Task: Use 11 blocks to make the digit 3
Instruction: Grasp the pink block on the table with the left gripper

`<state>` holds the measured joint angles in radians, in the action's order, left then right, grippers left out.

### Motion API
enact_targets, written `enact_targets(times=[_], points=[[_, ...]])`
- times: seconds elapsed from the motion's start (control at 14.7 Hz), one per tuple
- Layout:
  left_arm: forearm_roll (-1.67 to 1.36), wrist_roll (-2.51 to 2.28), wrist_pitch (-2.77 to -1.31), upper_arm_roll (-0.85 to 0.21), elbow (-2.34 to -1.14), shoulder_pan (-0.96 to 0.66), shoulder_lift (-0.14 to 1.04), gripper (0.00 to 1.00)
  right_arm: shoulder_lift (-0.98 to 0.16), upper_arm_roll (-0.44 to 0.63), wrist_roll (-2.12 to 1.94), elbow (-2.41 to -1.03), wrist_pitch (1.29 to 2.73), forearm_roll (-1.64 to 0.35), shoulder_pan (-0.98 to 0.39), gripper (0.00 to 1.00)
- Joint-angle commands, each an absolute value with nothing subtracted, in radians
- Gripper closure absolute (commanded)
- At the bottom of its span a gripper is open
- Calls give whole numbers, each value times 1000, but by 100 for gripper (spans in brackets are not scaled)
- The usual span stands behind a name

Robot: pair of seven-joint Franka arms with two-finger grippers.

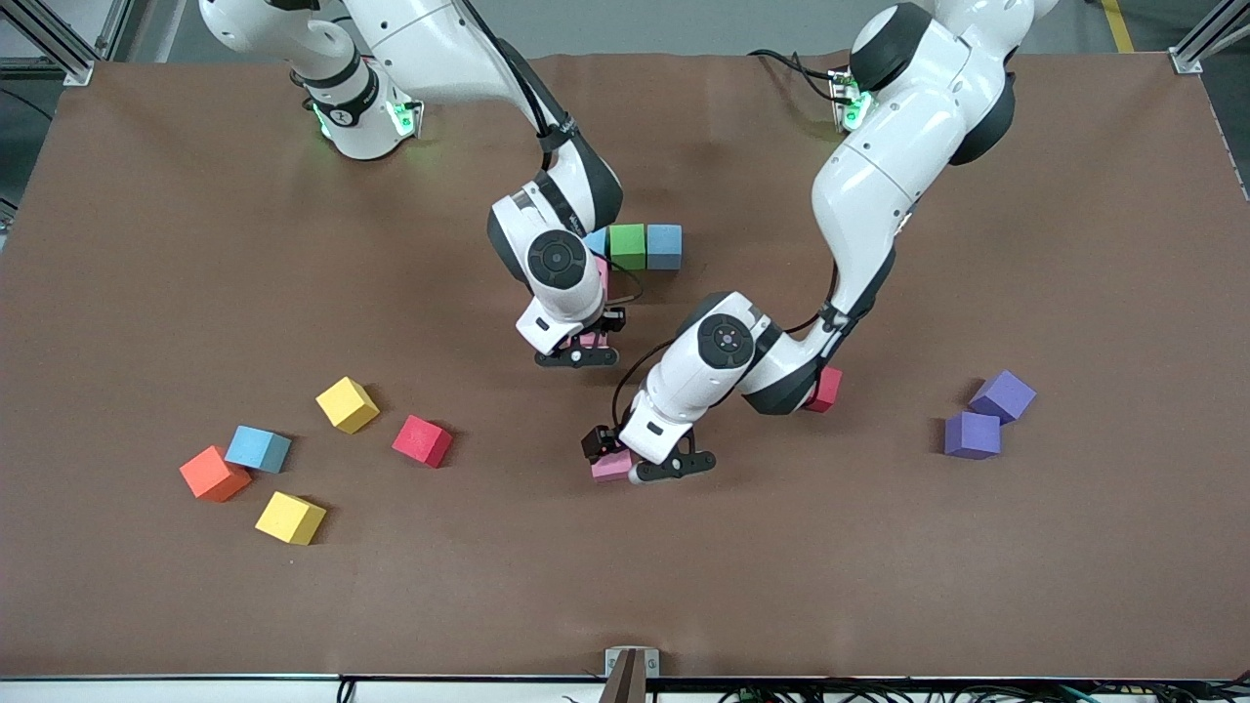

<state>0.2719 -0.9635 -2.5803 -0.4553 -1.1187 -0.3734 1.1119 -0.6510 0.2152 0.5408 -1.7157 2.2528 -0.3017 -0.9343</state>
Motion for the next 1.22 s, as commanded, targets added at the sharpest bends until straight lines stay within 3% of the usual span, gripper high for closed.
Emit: enact_targets(times=[0.0,0.68,0.82,1.16], points=[[252,-963,-2599,-443,-1060,-397,1154,2,-607,222,541,-1766,2266,-304,-950,92],[250,-965,-2642,-430,-1032,-423,1198,6,-569,221,549,-1813,2269,-272,-950,92],[250,-963,-2643,-426,-1034,-422,1197,16,-571,219,549,-1810,2270,-272,-951,92],[250,-976,-2634,-413,-1046,-411,1169,56,-578,219,549,-1810,2284,-272,-957,92]])
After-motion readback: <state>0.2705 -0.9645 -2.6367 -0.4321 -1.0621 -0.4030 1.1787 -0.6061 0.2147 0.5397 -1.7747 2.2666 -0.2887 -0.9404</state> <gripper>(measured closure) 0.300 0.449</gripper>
